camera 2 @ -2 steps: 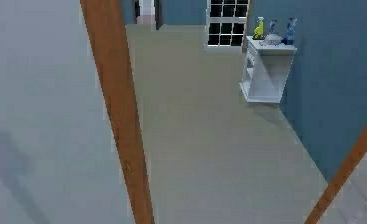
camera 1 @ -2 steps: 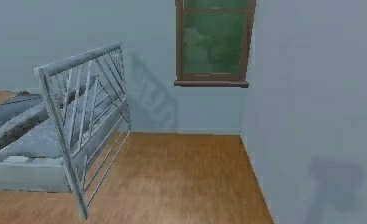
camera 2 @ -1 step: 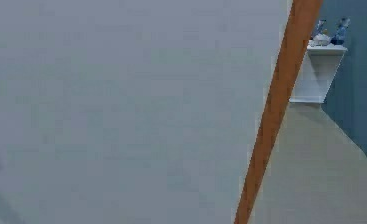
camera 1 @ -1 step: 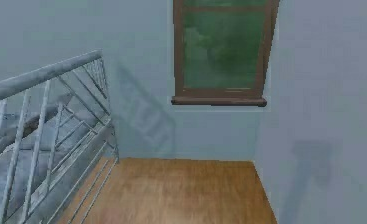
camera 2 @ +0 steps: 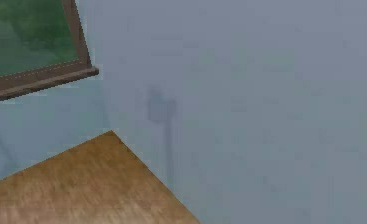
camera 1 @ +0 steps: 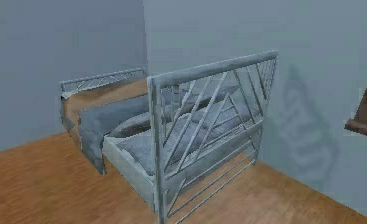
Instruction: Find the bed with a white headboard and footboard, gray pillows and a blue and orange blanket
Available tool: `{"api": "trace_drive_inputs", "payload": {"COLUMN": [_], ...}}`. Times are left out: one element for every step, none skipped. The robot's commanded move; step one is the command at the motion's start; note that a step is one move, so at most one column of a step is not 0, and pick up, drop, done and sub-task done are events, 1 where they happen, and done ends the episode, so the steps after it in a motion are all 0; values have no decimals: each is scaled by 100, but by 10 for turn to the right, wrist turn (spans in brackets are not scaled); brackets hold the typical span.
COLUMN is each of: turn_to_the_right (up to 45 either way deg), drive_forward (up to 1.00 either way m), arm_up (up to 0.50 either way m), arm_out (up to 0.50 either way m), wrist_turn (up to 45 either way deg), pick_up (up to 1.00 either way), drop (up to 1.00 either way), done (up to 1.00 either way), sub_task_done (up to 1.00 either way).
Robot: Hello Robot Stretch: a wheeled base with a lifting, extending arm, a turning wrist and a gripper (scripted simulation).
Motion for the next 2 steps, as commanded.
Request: {"api": "trace_drive_inputs", "payload": {"turn_to_the_right": [-90, 0], "drive_forward": [0, 0], "arm_up": [0, 0], "arm_out": [0, 0], "wrist_turn": [0, 0], "pick_up": [0, 0], "drop": [0, 0], "done": [0, 100], "sub_task_done": [0, 0]}}
